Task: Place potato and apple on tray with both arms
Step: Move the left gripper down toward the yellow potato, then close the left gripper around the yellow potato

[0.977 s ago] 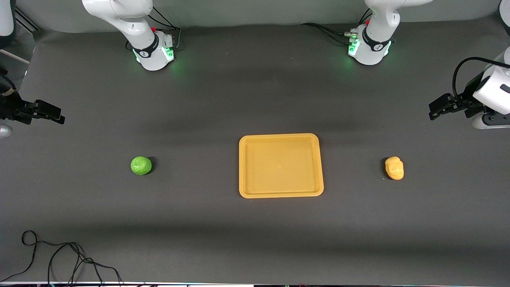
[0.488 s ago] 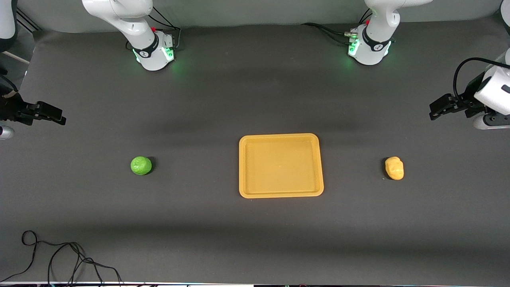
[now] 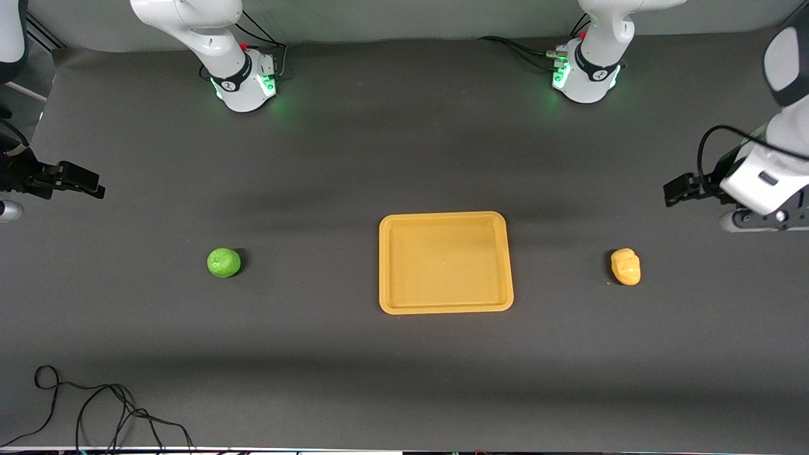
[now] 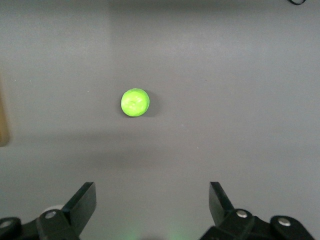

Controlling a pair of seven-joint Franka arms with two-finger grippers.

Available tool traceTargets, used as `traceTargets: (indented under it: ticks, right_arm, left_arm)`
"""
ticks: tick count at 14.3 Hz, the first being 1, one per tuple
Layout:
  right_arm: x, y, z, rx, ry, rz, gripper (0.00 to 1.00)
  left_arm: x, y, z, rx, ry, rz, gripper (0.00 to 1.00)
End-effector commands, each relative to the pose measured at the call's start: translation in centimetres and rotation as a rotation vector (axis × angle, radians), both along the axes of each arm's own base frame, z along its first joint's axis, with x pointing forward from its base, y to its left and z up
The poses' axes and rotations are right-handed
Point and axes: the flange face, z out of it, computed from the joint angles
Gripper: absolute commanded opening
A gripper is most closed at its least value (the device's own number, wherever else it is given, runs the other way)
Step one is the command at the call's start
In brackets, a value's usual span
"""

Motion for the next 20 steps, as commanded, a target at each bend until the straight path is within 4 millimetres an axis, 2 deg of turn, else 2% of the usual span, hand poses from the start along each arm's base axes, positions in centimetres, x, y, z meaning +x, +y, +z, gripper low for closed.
traceTargets:
  ticks: [1,3,6,7,10,12,15,20]
  right_arm:
    - [0.4,0.0,0.4,-0.003,0.009,0.007,1.0]
    - [0.4,0.0,0.4,-0.002,0.009,0.008,1.0]
    - [0.4,0.0,0.4,-0.002,0.009,0.008,1.0]
    - [0.4,0.0,0.3,-0.002,0.009,0.008,1.0]
    - [0.4,0.0,0.3,-0.002,0.009,0.008,1.0]
    - [0.5,0.0,0.2,-0.002,0.01,0.008,1.0]
    - [0.5,0.0,0.2,-0.002,0.009,0.008,1.0]
    - [0.5,0.0,0.1,-0.002,0.012,0.008,1.0]
  left_arm:
    - [1.8,-0.5,-1.2,0.011,-0.024,-0.008,1.0]
    - [3.1,-0.4,-3.7,0.011,0.001,-0.002,1.0]
    - [5.1,1.0,-8.0,0.002,0.005,0.021,1.0]
    - [5.9,1.3,-10.0,-0.001,0.003,0.025,1.0]
    - [8.1,2.7,-17.7,-0.017,0.006,0.044,1.0]
    - [8.7,3.0,-21.3,-0.023,0.011,0.05,1.0]
    - [8.9,3.5,-24.4,-0.029,0.014,0.059,1.0]
    - [7.2,3.8,-27.8,-0.028,0.038,0.067,1.0]
